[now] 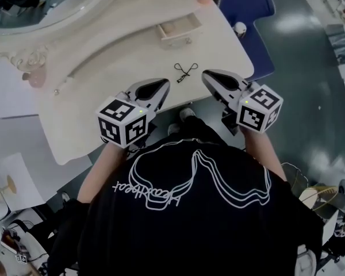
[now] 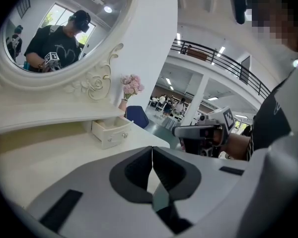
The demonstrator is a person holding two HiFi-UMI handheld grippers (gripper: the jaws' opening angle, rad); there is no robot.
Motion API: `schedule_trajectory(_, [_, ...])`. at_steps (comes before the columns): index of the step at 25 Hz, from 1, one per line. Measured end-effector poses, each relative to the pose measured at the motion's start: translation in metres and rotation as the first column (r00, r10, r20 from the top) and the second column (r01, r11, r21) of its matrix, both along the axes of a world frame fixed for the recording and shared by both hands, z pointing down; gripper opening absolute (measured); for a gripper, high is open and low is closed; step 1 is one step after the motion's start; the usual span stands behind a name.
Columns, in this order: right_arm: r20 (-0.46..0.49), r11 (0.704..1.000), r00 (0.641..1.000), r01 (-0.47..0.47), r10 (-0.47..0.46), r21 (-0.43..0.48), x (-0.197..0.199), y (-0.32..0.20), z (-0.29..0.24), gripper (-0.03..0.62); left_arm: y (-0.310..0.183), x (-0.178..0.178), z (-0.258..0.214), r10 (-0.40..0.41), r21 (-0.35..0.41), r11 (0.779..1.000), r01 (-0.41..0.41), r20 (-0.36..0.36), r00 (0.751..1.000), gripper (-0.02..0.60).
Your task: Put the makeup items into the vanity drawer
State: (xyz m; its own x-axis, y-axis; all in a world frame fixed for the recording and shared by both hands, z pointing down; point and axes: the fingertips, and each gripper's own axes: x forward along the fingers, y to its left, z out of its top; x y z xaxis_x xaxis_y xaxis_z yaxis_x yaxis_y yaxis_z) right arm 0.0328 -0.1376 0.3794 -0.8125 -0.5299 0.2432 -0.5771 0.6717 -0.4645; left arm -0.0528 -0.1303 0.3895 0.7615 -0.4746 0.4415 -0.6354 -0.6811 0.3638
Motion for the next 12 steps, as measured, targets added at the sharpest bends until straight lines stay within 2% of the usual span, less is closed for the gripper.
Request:
schedule_trajectory(1, [0.002, 1.000, 1.000, -0.011, 0.011, -0.007, 0.002, 0.002, 0.003, 0.006, 0.000, 0.003, 0.003, 0.015, -0.001, 1.000, -0.015, 0.005, 1.000, 0.009])
schedule_trajectory(3, [-0.001, 0.999, 1.000, -0.030, 0.030, -0.020, 0.006, 0.004, 0.008, 0.006, 0.000, 0.008, 0.010, 0.043, -0.009, 0.999, -0.043, 0.018, 0.999, 0.066])
schedule_trajectory(8, [-0.001, 0.997, 0.998, -0.067, 0.067, -0.045, 0.016, 0.005, 0.020, 0.006, -0.003, 0.020, 0.033, 0.096, -0.044, 0.995, -0.094, 0.039, 0.995, 0.103])
schedule_trajectory(12, [0.000, 0.994, 0.995, -0.096, 0.096, -0.060, 0.026, 0.008, 0.026, 0.006, -0.006, 0.031, 0.054, 0.149, -0.057, 0.988, -0.145, 0.084, 0.985, 0.135])
